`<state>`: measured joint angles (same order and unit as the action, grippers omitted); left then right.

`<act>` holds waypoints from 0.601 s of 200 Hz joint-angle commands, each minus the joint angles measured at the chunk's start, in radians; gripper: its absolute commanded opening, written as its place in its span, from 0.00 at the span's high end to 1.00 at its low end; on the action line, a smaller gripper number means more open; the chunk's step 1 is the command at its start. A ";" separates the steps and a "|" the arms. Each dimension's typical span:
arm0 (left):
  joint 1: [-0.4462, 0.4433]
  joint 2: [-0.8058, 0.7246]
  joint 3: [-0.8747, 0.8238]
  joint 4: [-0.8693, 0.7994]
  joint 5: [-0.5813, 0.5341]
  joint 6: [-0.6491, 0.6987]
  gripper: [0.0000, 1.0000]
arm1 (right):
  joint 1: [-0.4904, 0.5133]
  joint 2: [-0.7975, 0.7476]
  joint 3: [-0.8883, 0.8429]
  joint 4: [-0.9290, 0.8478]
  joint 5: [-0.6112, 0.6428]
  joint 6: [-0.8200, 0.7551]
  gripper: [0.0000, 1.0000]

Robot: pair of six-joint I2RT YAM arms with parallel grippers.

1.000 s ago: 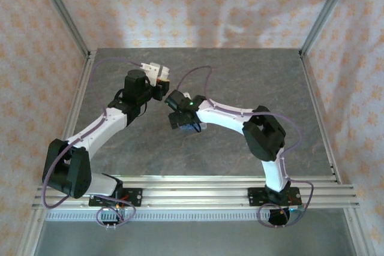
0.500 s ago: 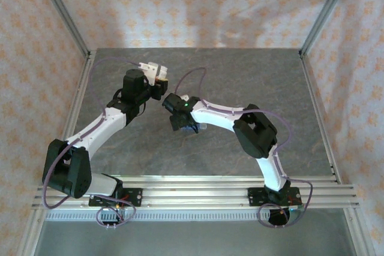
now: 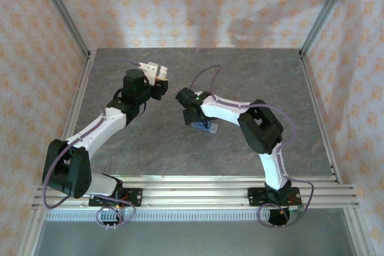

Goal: Sort the pills into containers

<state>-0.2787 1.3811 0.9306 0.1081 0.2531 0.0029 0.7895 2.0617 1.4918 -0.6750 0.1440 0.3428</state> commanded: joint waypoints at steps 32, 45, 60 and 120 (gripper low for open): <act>0.009 -0.016 0.020 0.007 0.016 -0.007 1.00 | -0.024 -0.088 -0.018 0.028 -0.021 0.019 0.02; 0.009 -0.019 0.016 0.007 0.021 -0.007 1.00 | -0.024 -0.101 -0.001 0.029 -0.048 0.012 0.02; 0.009 -0.024 0.011 0.003 0.031 -0.009 1.00 | -0.024 -0.120 0.028 0.017 -0.073 0.007 0.02; 0.007 -0.073 -0.026 -0.022 0.094 -0.029 1.00 | -0.038 -0.278 0.023 0.002 -0.066 0.025 0.00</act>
<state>-0.2787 1.3571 0.9203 0.1036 0.3008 -0.0044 0.7658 1.8805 1.4990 -0.6548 0.0559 0.3473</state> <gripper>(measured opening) 0.441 0.997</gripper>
